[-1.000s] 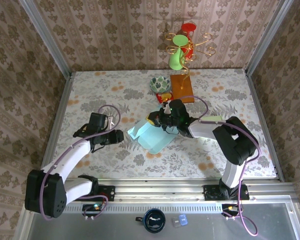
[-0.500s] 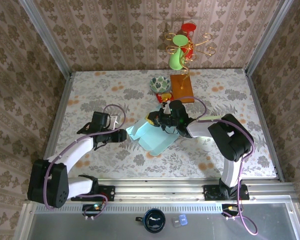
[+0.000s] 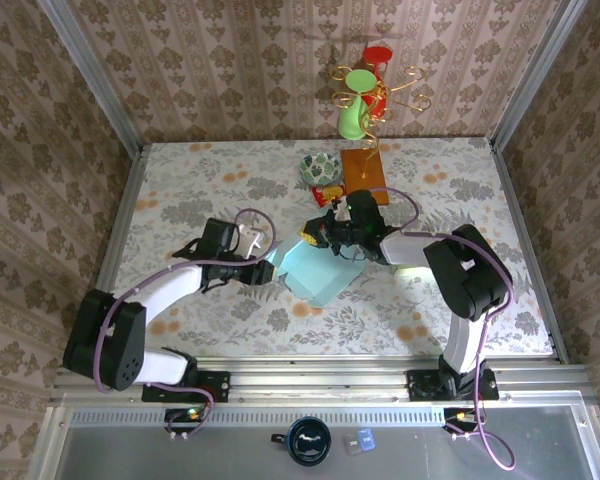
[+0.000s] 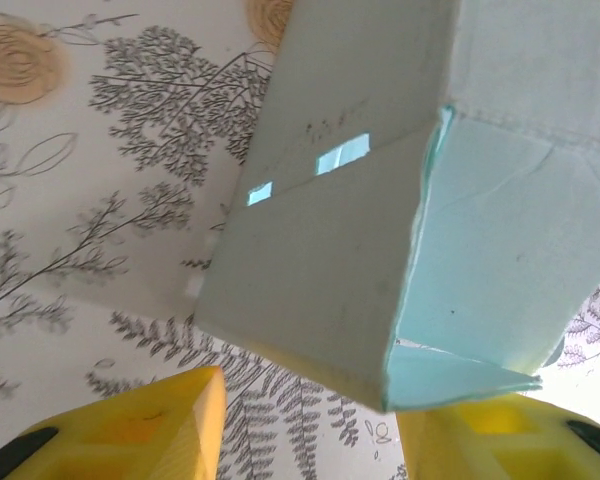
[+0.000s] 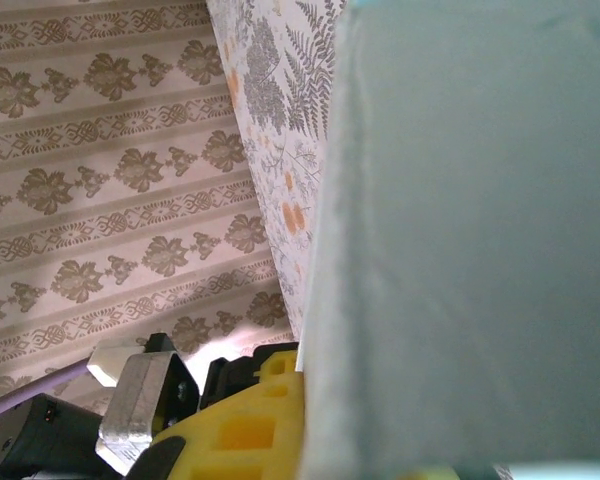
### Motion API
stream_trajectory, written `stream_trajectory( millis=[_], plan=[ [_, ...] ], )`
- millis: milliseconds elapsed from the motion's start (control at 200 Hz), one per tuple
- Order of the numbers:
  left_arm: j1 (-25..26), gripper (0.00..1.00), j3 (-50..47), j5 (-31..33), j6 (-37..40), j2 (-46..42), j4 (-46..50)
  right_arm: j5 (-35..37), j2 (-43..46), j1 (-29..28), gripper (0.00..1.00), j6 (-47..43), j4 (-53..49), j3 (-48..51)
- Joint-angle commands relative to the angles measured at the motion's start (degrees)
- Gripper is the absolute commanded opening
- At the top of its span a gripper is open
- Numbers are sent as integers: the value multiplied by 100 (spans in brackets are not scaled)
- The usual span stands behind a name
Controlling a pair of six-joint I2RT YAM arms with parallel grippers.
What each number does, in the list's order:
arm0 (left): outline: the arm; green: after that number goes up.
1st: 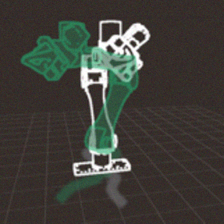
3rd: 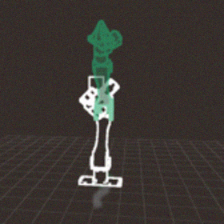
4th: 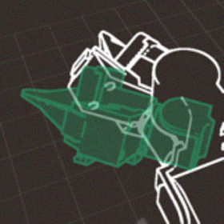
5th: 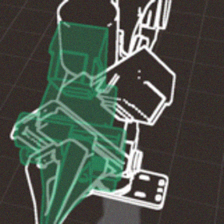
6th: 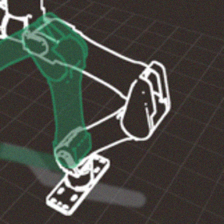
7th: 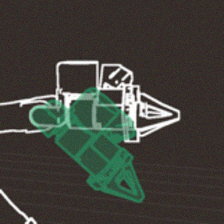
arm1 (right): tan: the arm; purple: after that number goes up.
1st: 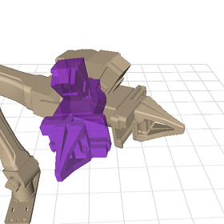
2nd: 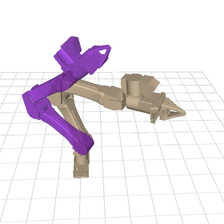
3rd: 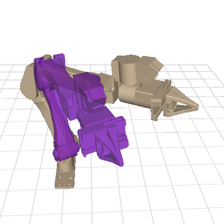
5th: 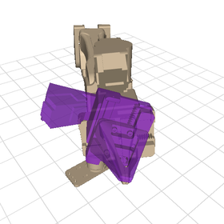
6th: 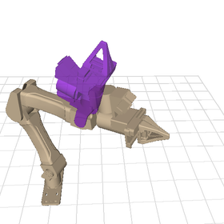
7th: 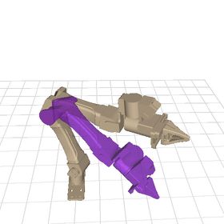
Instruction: Fold the paper box
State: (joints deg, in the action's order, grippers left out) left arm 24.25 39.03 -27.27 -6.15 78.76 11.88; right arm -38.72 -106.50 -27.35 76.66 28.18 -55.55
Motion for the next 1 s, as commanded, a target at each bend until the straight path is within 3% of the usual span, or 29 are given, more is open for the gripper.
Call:
stream_trajectory(
  millis=[0, 480, 700, 995],
  plan=[
    [148, 48, 261, -92, 346, 168, -209, -105, -103, 46, 0, -248, -583, -71],
    [634, 30, 404, -76, 771, 412, -356, -172, -310, 66, 0, -132, -619, -332],
    [634, 33, 415, 248, 611, 507, -471, -143, -275, 66, 0, -119, -521, -220],
    [867, 34, 396, 638, 274, 574, -736, 320, -194, -115, 0, 312, 431, 290]
  ],
)
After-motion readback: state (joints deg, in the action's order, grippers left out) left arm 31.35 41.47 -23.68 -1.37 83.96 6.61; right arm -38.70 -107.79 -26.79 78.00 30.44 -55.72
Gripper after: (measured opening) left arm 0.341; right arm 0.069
